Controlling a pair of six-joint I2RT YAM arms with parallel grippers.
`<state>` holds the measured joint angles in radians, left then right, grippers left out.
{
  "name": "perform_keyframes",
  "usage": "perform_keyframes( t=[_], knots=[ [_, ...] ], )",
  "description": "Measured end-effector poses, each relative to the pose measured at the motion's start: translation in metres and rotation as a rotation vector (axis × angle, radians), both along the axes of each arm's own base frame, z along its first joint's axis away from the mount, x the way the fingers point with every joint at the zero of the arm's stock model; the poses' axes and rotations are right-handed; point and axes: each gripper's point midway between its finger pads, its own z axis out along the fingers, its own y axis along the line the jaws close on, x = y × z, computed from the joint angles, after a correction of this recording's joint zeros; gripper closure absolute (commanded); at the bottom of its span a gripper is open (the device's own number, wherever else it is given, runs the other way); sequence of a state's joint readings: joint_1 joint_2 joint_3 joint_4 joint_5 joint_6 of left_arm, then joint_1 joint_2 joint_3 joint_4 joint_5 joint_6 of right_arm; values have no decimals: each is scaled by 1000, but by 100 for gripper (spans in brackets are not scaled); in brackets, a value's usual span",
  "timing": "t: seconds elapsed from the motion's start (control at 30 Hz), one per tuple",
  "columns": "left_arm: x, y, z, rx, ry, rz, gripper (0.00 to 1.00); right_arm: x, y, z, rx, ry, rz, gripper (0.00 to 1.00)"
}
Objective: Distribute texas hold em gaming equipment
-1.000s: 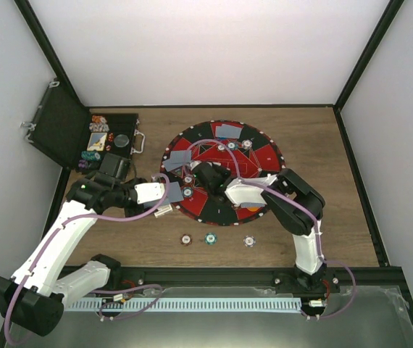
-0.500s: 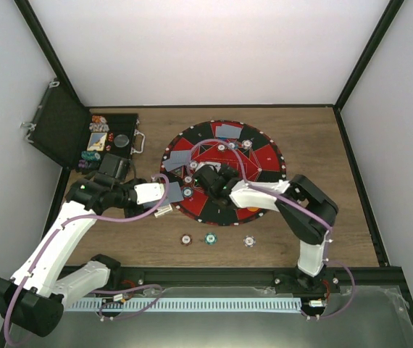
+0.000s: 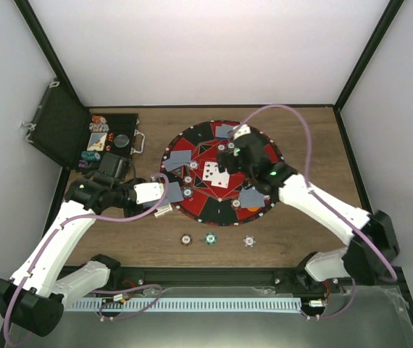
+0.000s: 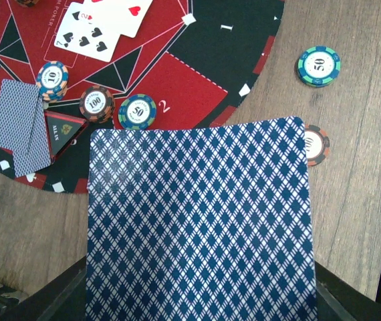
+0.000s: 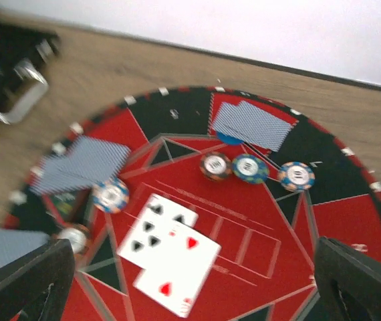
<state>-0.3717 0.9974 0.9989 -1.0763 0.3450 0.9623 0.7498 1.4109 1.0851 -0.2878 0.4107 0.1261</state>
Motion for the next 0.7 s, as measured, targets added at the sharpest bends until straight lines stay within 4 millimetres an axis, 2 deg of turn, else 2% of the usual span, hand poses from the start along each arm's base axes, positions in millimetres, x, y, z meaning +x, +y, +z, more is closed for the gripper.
perform_keyframes(
  t=[0.13, 0.27, 0.33, 0.43, 0.53, 0.7],
  knots=[
    [0, -1, 2, -6, -2, -2, 94, -11, -1, 48, 384, 70, 58, 0],
    [0, -4, 5, -22, -3, -8, 94, -40, 41, 68, 617, 233, 264, 0],
    [0, -4, 5, -28, 2, -6, 94, -53, 62, 65, 697, 343, 350, 1],
    [1, -6, 5, -34, 7, -5, 94, -72, 89, 48, 777, 535, 432, 2],
    [2, -7, 5, -38, 7, -4, 94, -87, 106, 37, 820, 660, 472, 5],
    [3, -7, 6, -40, 3, -4, 94, -117, 135, 31, 846, 788, 550, 6]
  ],
)
